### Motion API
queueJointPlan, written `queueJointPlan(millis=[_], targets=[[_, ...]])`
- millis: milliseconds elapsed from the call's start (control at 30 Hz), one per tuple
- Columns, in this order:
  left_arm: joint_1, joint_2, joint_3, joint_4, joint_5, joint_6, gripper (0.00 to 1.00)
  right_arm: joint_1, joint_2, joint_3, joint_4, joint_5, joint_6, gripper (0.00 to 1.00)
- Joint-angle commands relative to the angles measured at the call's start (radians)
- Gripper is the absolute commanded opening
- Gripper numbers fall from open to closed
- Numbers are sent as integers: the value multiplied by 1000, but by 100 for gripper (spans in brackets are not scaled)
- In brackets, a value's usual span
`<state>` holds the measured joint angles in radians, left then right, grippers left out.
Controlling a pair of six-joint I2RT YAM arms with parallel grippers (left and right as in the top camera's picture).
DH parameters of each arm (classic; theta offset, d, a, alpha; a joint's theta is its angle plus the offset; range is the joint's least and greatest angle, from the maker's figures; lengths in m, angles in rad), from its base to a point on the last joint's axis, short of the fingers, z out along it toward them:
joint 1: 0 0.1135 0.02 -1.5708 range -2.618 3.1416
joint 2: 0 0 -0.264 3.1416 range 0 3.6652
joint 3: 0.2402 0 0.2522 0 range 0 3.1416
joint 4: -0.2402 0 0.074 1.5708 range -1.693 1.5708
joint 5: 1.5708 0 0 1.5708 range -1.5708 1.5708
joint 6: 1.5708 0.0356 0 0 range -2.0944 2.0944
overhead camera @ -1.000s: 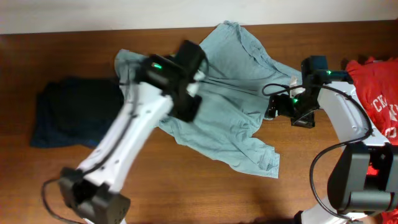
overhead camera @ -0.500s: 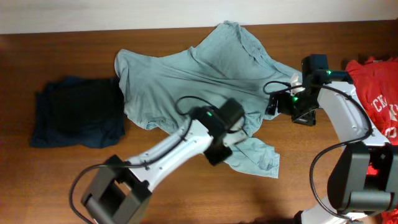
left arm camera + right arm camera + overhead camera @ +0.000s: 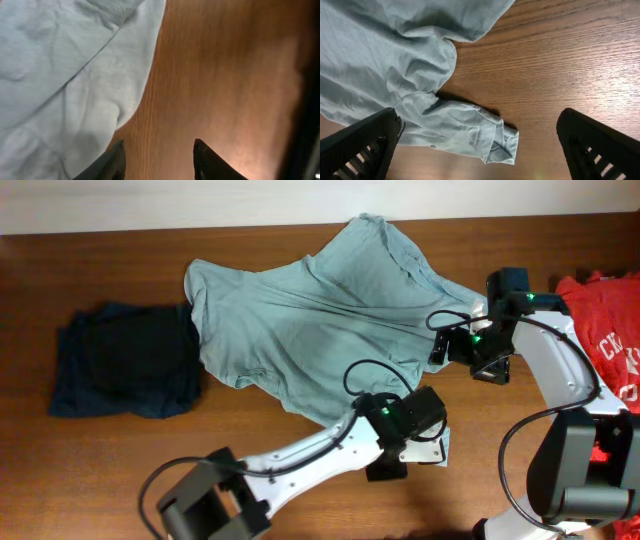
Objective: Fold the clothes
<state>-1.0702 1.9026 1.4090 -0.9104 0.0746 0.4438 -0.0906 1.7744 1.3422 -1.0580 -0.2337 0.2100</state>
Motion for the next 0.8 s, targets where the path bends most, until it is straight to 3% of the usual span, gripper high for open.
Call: queueJointPlan(millis=[0, 133, 267, 500, 767], targets=[[3, 68, -4, 24, -15, 38, 45, -21, 0, 3, 10, 9, 10, 100], [3, 79, -4, 33, -27, 52, 45, -71, -1, 10, 24, -28, 33, 100], [4, 79, -3, 67, -135, 56, 45, -120, -3, 12, 13, -142, -16, 100], [3, 79, -3, 72, -46, 68, 45, -126, -5, 12, -66, -137, -64, 99], [29, 79, -3, 77, -180, 74, 44, -126, -17, 12, -55, -189, -101, 98]])
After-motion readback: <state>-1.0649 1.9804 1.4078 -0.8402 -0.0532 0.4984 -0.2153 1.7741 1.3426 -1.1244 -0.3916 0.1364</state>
